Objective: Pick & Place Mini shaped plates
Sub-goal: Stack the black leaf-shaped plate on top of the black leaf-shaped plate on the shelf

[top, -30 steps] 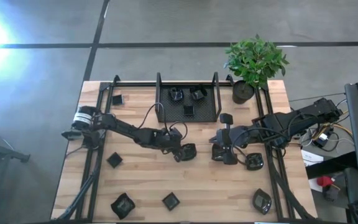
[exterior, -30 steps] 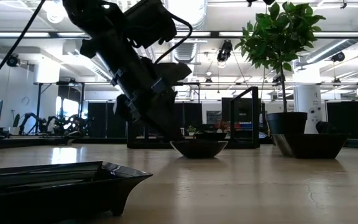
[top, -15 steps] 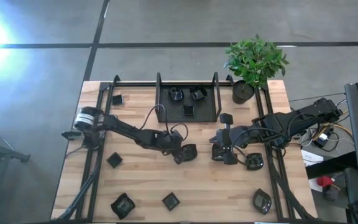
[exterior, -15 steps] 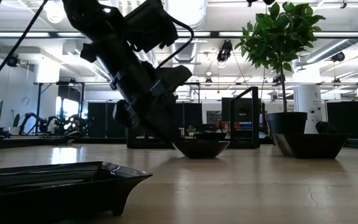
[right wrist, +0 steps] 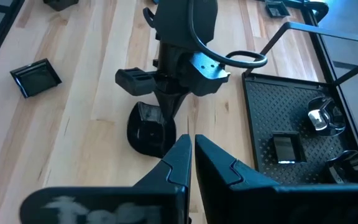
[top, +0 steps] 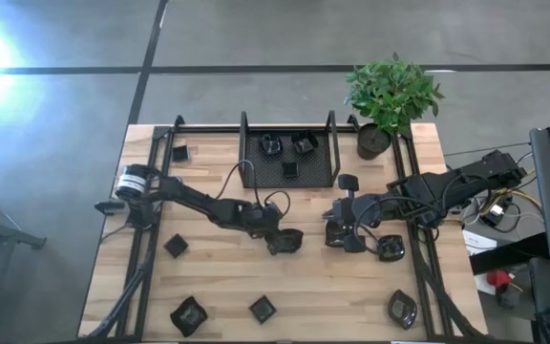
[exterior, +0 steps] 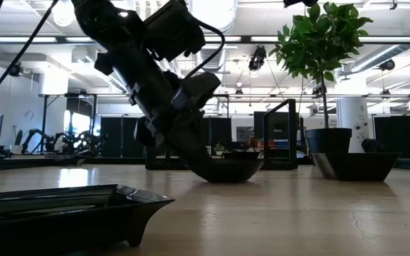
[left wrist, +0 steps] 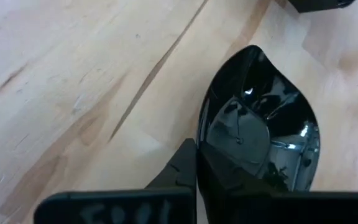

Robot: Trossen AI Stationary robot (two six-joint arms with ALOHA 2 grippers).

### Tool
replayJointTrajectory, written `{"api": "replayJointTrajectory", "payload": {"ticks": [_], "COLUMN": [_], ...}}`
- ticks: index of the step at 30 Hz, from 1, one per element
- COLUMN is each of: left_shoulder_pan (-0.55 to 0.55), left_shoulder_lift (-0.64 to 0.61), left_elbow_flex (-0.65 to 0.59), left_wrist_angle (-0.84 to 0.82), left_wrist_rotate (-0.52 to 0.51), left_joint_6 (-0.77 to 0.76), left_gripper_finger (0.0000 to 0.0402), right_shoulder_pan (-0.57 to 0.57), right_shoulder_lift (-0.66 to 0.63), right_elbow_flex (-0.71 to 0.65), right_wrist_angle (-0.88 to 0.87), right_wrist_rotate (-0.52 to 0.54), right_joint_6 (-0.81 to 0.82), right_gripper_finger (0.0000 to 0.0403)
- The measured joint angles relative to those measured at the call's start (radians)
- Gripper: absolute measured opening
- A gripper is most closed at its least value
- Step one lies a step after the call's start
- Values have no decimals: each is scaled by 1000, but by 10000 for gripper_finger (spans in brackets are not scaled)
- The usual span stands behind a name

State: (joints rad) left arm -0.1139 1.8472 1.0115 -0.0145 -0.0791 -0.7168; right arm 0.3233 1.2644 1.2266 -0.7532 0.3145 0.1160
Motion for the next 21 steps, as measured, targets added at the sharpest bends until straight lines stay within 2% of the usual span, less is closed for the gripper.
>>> {"api": "replayJointTrajectory", "payload": {"ticks": [5, 12, 21], "left_shoulder_pan": [6, 42, 169], "left_shoulder_lift": [-28, -120, -246], "left_elbow_flex": [1, 54, 212], "left_wrist_angle": [-7, -116, -408], "left_wrist_rotate": [7, 6, -34], "left_joint_6": [7, 45, 227], "left_gripper_finger": [1, 0, 0], "right_shoulder_pan": [0, 0, 0], "right_shoulder_lift": [0, 0, 0], "right_elbow_flex": [0, 0, 0], "right_wrist_angle": [0, 1, 1], "right_wrist_rotate": [0, 1, 1], "right_joint_6": [-3, 12, 16], "right_gripper_finger": [18, 18, 18]}}
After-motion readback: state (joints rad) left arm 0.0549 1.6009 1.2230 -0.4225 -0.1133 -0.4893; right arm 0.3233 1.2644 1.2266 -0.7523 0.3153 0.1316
